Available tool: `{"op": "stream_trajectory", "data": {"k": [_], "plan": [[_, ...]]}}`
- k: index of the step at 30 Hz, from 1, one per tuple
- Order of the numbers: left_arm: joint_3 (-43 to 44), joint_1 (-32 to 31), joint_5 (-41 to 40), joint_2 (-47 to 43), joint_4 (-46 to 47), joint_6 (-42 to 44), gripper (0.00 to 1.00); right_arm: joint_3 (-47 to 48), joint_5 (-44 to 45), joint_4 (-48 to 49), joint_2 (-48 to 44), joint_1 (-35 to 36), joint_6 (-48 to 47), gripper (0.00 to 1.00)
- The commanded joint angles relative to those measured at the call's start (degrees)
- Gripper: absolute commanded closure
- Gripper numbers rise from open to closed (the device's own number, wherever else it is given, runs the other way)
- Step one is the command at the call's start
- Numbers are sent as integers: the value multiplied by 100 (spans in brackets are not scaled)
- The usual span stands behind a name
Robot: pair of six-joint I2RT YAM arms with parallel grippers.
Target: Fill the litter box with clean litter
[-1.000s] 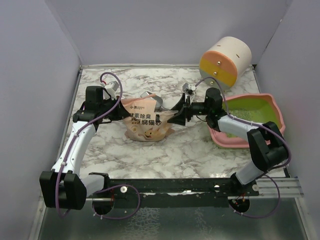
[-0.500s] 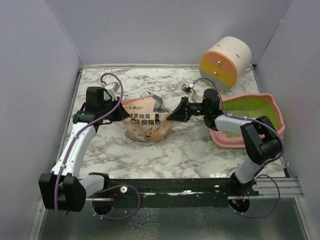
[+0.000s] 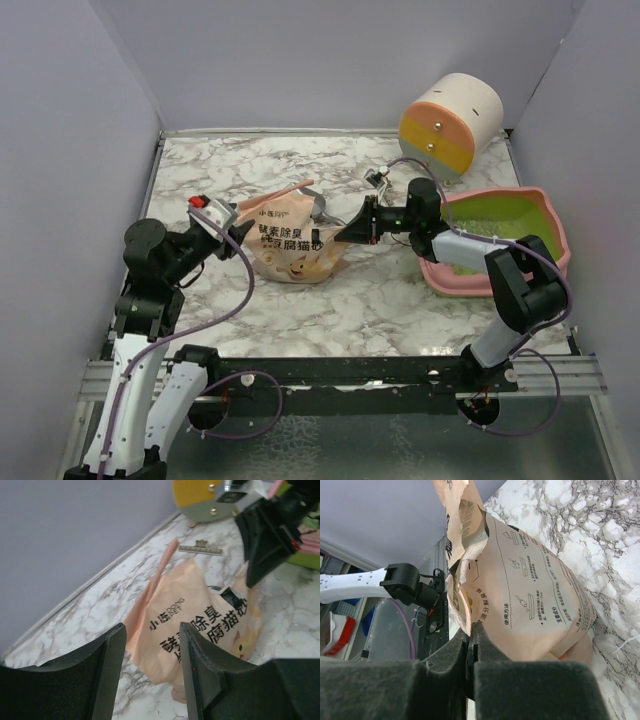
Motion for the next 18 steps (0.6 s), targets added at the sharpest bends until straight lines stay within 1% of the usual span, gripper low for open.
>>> {"op": "stream_trajectory", "data": {"k": [1, 3, 9, 11, 13, 16, 18], "plan": [[-105, -299, 1804, 249, -290, 1706, 49, 267, 1, -144, -230, -52, 79, 99], [-120, -553, 1840, 416, -476, 1983, 46, 314, 11, -294, -242, -52, 36, 99], [-340, -1241, 1530, 870, -562, 2662, 45, 359, 79, -494, -320, -53, -5, 99], [-357, -1517, 1217, 1084, -562, 2822, 44, 358, 69, -487, -335, -52, 29, 99], [-365, -1860, 719, 1301, -575, 3027, 42, 341, 61, -447, -365, -52, 69, 99], [-420, -2240, -17, 1572, -359, 3384, 33, 336, 48, -482, -415, -52, 68, 99], [-452, -2355, -167, 1694, -73, 3464, 28, 322, 11, -494, -440, -52, 64, 99]]}}
